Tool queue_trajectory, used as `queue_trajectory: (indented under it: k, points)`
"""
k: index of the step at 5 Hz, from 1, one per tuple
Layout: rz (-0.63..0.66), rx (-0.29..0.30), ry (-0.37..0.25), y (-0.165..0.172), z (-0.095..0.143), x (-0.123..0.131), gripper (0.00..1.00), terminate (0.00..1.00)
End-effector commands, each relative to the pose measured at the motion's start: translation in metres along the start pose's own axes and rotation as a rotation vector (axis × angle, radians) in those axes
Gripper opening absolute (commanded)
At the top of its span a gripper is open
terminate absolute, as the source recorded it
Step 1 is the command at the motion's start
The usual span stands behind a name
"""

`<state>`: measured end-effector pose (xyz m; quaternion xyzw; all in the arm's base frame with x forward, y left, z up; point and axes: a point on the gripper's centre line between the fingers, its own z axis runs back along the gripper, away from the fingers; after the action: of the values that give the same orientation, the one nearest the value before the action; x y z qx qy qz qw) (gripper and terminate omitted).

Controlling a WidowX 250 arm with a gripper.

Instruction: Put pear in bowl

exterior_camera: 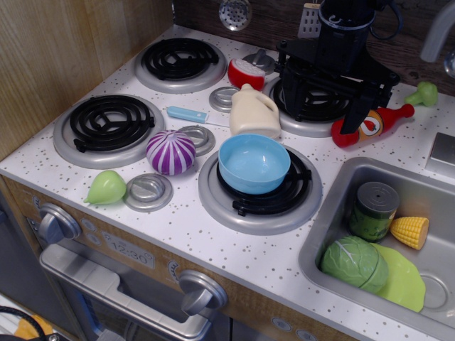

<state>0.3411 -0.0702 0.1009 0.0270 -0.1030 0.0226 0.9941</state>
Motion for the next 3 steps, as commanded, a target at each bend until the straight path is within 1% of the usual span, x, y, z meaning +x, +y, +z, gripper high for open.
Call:
queue_trajectory:
  k: [1,2,3]
  points:
    - [0.0,0.0,0.0,0.0,0.0,0.0,1.0,0.0]
    - [-0.057,0.041,0.034,0.037,0.018,-0.005,1.0,0.0]
    - [-0.076,0.102,0.063,0.062,0.035,-0.028,1.0,0.0]
